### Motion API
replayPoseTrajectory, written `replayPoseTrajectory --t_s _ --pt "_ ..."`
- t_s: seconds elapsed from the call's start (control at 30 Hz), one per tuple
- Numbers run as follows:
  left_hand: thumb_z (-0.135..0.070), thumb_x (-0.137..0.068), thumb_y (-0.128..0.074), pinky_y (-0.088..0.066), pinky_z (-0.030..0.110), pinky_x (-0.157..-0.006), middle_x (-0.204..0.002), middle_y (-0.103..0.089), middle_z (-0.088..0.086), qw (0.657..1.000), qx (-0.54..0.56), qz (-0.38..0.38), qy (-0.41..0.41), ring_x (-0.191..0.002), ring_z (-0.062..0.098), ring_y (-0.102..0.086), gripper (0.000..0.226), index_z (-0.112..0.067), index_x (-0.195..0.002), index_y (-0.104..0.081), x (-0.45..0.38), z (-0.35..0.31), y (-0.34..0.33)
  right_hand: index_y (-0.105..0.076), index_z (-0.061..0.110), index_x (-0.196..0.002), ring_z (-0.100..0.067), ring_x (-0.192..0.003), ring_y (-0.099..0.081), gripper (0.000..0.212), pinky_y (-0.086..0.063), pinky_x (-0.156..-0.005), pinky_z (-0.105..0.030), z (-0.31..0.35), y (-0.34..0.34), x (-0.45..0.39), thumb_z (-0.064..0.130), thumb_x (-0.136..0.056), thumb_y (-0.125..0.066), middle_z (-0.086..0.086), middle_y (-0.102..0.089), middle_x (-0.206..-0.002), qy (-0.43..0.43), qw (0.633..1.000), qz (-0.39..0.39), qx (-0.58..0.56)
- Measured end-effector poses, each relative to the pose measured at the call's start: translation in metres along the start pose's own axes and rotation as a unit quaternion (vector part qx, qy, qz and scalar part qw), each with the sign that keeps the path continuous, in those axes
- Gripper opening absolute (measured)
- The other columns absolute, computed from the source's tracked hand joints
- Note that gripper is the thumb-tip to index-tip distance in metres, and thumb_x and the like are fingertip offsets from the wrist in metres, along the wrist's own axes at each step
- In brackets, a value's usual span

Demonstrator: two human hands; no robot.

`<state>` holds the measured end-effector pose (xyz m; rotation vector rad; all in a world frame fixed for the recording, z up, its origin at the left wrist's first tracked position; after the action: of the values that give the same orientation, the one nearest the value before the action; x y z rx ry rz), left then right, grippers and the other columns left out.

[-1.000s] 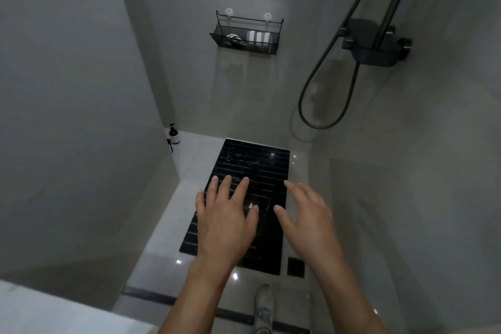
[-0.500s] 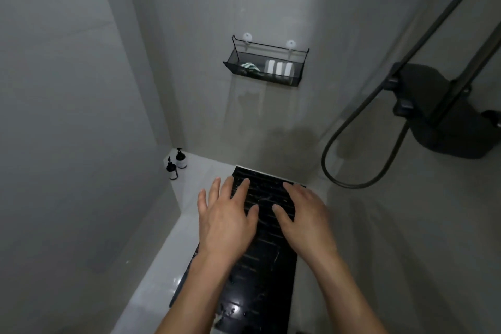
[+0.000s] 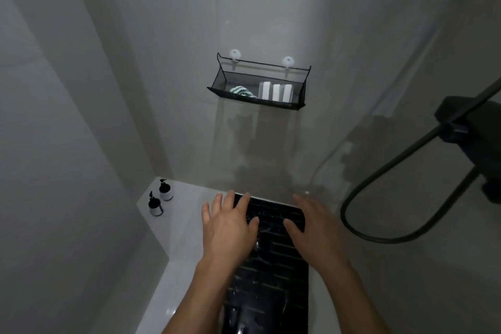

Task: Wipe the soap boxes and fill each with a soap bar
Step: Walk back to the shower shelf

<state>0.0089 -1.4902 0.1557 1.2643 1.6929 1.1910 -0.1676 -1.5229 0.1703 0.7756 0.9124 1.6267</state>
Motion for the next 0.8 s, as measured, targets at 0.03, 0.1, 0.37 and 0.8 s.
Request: replayPoseTrajectory --t_s 0.03,0.1,0.37,0.8 --pt "-0.051 -0.097 -0.042 -0.005 0.049 -0.120 -0.161 -0.024 0.000 1.000 -0.003 0.004 -0.009 -0.150 0.025 -0.011 0.059 -0.035 -0.152 -0.025 -0.022 0.004 0.000 -0.035 0.023 -0.154 -0.019 -0.143 -0.036 0.061 -0.029 -0.118 -0.036 0.005 -0.003 -0.019 0.040 -0.100 -0.056 -0.002 -0.042 -0.155 -0.010 1.000 -0.003 -0.001" --pt "-0.051 -0.097 -0.042 -0.007 0.049 -0.119 -0.160 -0.025 0.001 1.000 -0.006 0.015 -0.025 -0.150 0.025 -0.011 0.059 -0.034 -0.152 -0.026 -0.067 0.013 0.003 -0.036 0.023 -0.154 -0.020 -0.143 -0.037 0.061 -0.031 -0.117 -0.036 0.018 -0.006 -0.057 0.039 -0.099 -0.057 -0.001 -0.043 -0.155 -0.029 1.000 -0.008 -0.002" --pt "-0.050 -0.097 -0.043 -0.008 0.049 -0.120 -0.159 -0.028 0.002 0.996 -0.003 0.031 -0.084 -0.149 0.026 -0.014 0.061 -0.032 -0.152 -0.027 -0.221 0.033 0.024 -0.041 0.021 -0.152 -0.023 -0.136 -0.045 0.060 -0.036 -0.111 -0.033 0.060 -0.007 -0.182 0.034 -0.097 -0.061 -0.003 -0.052 -0.146 -0.096 0.995 -0.027 -0.007" --pt "-0.049 -0.097 -0.044 -0.011 0.050 -0.120 -0.159 -0.027 0.000 0.996 0.022 0.002 -0.090 -0.149 0.025 -0.014 0.060 -0.033 -0.152 -0.027 -0.379 0.014 0.022 -0.041 0.022 -0.151 -0.022 -0.141 -0.040 0.061 -0.033 -0.115 -0.034 0.063 0.008 -0.344 0.035 -0.096 -0.062 -0.003 -0.048 -0.151 -0.069 0.996 -0.059 -0.014"
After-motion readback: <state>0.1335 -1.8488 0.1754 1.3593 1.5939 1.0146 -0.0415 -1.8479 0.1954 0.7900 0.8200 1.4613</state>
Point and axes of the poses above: each hand's wrist, its own x-axis away from the middle knuckle, its own y-axis out of the back of the hand, z = x × y, the point moved 4 cm from there along -x, towards the middle knuckle
